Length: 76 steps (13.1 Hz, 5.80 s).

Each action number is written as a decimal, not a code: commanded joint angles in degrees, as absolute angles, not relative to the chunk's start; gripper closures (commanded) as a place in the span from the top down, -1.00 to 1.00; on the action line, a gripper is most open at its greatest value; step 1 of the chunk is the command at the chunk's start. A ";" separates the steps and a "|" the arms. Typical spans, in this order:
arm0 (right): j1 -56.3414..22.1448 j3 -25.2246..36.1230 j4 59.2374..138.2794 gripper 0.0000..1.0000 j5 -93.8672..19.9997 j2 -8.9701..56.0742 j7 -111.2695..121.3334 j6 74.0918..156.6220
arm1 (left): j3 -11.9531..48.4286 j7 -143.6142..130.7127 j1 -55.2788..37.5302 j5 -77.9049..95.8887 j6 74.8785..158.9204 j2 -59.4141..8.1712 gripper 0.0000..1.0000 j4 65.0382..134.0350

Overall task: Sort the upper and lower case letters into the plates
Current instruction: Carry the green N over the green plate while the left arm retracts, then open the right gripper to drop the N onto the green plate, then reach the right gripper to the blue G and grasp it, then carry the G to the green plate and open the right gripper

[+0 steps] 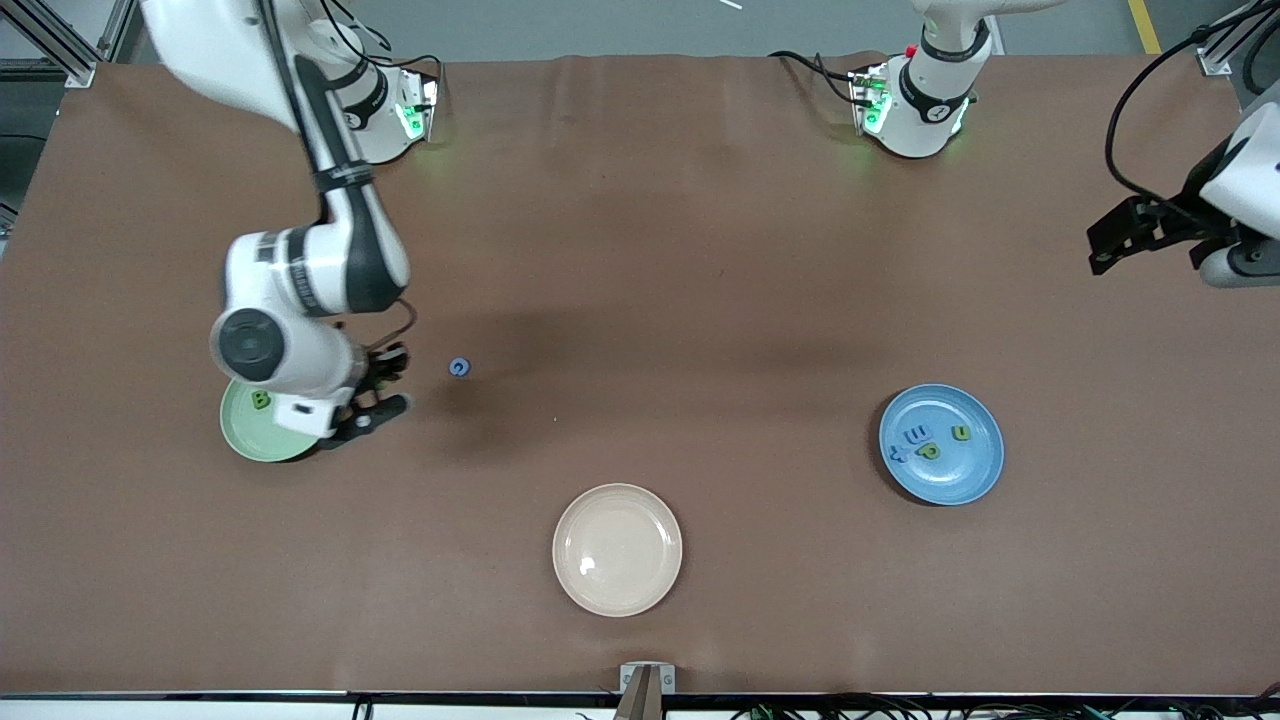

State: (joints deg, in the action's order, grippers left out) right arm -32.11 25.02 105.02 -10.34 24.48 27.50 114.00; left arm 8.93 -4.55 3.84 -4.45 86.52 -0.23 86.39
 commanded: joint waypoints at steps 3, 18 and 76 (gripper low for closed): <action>-23.04 24.61 106.35 -0.67 -10.28 26.53 40.67 118.02 | 7.03 -1.41 3.78 -1.06 86.22 5.09 1.00 91.93; -15.73 23.82 105.82 -0.42 -11.07 36.56 50.80 133.24 | 7.03 -1.32 4.39 -0.97 84.64 7.73 1.00 91.41; -36.67 33.57 105.91 -0.56 -14.24 26.63 6.82 111.53 | 6.15 -2.55 3.69 0.18 85.43 5.45 1.00 89.91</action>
State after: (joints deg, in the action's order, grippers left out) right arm -39.92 34.03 105.66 -15.50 26.46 1.00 111.18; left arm 6.15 -2.43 3.76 -0.74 85.30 5.69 90.46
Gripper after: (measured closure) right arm 0.656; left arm 0.000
